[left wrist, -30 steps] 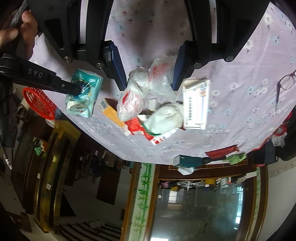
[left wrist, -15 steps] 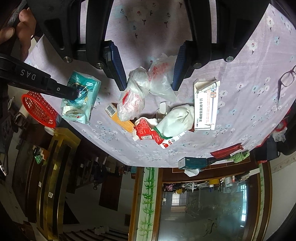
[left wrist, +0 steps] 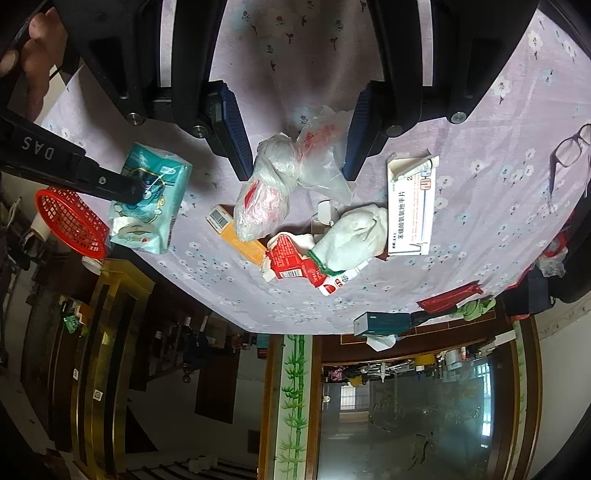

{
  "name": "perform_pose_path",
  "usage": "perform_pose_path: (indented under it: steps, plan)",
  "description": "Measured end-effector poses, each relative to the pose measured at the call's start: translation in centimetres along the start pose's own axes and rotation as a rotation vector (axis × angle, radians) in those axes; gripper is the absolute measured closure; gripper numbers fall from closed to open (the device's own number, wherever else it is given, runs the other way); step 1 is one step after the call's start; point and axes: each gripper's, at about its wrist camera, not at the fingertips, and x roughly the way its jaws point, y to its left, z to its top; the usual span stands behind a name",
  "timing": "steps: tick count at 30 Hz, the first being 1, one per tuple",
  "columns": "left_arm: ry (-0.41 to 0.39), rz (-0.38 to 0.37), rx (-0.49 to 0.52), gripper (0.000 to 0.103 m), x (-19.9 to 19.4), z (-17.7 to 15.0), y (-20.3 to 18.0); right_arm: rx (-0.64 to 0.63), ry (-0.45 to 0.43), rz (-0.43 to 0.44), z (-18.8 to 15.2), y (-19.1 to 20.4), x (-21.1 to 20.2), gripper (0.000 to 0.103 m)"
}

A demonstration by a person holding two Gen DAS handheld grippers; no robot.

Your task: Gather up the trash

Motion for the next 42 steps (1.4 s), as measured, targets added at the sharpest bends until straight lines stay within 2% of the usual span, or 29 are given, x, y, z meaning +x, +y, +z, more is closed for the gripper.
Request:
perform_pose_path:
  steps: [12, 42]
  plan:
    - [-0.005, 0.045, 0.0, 0.054, -0.2, -0.2, 0.3, -0.013, -0.016, -0.012, 0.0, 1.0, -0.9, 0.091]
    - [-0.001, 0.058, -0.008, 0.054, 0.1, -0.6, 0.6, -0.027, 0.002, -0.034, -0.3, 2.0, -0.5, 0.091]
